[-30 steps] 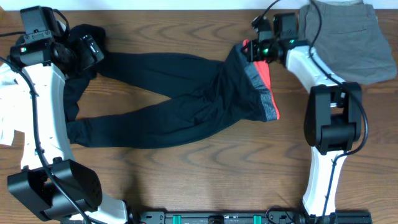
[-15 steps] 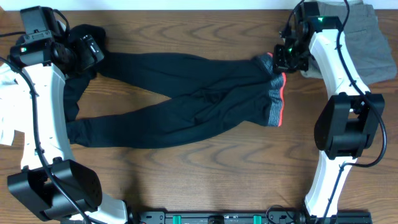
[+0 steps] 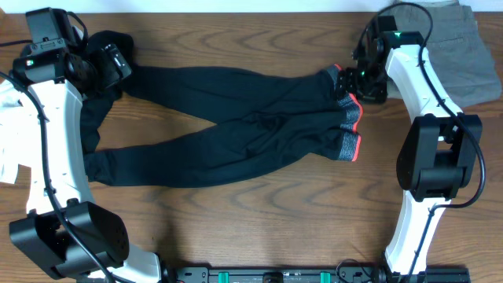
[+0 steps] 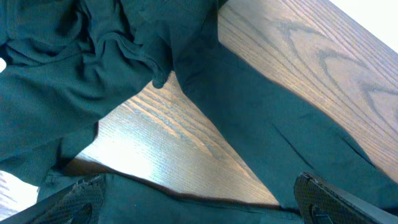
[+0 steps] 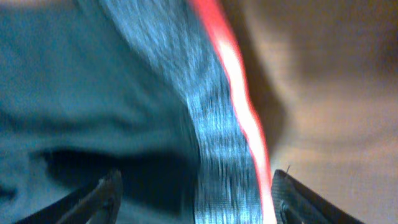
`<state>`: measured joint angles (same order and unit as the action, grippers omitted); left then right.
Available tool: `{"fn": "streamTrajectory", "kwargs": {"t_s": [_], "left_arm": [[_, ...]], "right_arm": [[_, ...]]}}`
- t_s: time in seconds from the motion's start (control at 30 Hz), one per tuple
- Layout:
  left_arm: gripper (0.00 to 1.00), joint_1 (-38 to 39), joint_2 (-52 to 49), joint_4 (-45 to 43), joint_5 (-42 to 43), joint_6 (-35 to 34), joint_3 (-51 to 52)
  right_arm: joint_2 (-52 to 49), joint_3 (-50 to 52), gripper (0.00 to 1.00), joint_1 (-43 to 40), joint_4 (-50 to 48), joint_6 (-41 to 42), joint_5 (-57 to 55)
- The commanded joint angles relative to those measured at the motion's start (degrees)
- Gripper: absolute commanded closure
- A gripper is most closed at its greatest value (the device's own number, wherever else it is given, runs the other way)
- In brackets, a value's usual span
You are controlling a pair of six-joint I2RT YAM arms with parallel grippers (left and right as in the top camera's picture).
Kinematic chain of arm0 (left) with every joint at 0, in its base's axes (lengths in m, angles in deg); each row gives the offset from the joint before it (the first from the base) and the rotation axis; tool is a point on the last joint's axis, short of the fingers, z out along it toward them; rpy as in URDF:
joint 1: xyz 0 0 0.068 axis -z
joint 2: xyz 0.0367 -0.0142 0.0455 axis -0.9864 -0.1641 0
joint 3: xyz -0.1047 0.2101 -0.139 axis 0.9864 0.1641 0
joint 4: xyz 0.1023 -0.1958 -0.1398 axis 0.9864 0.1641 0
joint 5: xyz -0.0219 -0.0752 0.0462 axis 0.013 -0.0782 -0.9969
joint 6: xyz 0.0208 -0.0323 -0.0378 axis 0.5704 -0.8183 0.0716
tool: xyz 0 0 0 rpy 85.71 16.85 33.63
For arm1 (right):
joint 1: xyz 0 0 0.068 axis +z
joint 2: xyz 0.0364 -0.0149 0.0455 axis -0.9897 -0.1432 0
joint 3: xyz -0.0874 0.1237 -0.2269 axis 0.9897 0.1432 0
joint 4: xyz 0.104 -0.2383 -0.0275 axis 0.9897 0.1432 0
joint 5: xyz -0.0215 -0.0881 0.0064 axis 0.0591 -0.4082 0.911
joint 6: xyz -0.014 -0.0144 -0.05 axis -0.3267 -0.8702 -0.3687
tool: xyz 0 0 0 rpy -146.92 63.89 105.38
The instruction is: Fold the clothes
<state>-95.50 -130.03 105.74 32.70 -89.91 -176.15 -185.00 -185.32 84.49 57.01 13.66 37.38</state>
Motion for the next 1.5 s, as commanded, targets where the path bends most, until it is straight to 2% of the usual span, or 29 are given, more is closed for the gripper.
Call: {"fn": "streamTrajectory", "kwargs": {"t_s": [0.0, 0.1, 0.23, 0.47, 0.63, 0.73, 0.93, 1.03, 1.2, 1.47], "left_arm": [[0.02, -0.09, -0.35, 0.17, -0.02, -0.24, 0.22], [0.02, -0.09, -0.35, 0.17, -0.02, -0.26, 0.22], [0.02, -0.09, -0.37, 0.17, 0.0, -0.26, 0.22], [0.02, -0.09, -0.46, 0.15, 0.0, -0.28, 0.22], [0.02, -0.09, -1.05, 0.17, 0.0, -0.28, 0.22], [0.02, -0.09, -1.62, 0.17, 0.0, -0.28, 0.22], [0.02, -0.09, -2.93, 0.15, 0.0, -0.28, 0.33], [0.02, -0.09, -3.63, 0.17, 0.0, -0.28, 0.33], [0.02, -0.09, -3.98, 0.17, 0.02, -0.28, 0.33], [0.02, -0.09, -3.98, 0.15, 0.02, -0.28, 0.33]], "right_arm": [[2.84, -0.79, 0.25, -1.16, -6.64, -1.07, -0.24], [1.68, -0.72, 0.23, -1.62, -14.56, -2.01, 0.96], [-0.74, -0.72, 0.28, -1.57, -20.48, -5.18, 4.11], [-4.96, -0.72, 0.44, -1.57, -24.09, -7.67, 7.74], [-8.46, -0.72, 0.43, -1.64, -26.1, -7.65, 9.27], [-9.68, -0.72, 0.46, -1.66, -26.8, -7.65, 9.27], [-9.94, -0.74, 0.7, -1.66, -28.83, -7.43, 9.97], [-9.94, -0.74, 0.76, -1.81, -29.05, -7.43, 12.2], [-9.94, -0.74, 0.99, -1.9, -28.87, -7.43, 12.22], [-9.92, -2.23, 0.99, -2.03, -30.58, -7.21, 13.53]]}}
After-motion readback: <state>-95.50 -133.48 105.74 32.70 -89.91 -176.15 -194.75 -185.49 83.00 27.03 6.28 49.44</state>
